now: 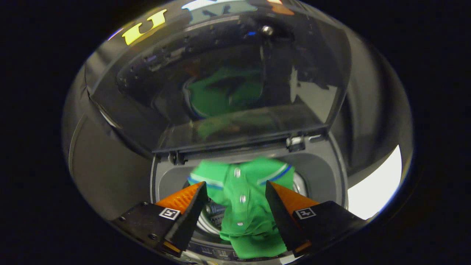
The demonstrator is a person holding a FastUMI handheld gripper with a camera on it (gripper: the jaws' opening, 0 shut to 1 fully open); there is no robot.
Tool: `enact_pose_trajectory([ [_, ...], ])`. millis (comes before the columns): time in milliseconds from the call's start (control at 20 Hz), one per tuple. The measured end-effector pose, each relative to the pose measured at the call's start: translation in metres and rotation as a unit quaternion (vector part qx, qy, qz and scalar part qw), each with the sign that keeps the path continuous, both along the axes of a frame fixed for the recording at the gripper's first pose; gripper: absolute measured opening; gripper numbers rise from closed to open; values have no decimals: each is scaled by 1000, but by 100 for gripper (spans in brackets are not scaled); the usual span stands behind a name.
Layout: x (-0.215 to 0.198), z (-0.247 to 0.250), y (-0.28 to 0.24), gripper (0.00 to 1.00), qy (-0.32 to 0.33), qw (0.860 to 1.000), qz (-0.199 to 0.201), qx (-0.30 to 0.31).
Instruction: Put the clothes into the washing machine and then close the washing machine lid.
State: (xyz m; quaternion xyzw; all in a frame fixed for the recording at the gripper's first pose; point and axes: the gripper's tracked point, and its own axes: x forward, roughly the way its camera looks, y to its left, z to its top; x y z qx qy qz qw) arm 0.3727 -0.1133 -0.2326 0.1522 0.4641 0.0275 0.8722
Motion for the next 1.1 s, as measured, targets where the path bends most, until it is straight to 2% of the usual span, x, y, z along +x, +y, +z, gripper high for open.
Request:
enact_pose_trajectory([
  [50, -1, 1, 0, 94, 1, 1000, 4, 2],
  [150, -8, 2, 3, 95, 7, 1000, 12, 5],
  [450, -8, 22, 6, 97, -30, 999, 25, 7],
  [700, -4, 78, 16, 97, -85, 995, 44, 12],
  [1100, 15, 169, 25, 98, -180, 982, 61, 15],
])
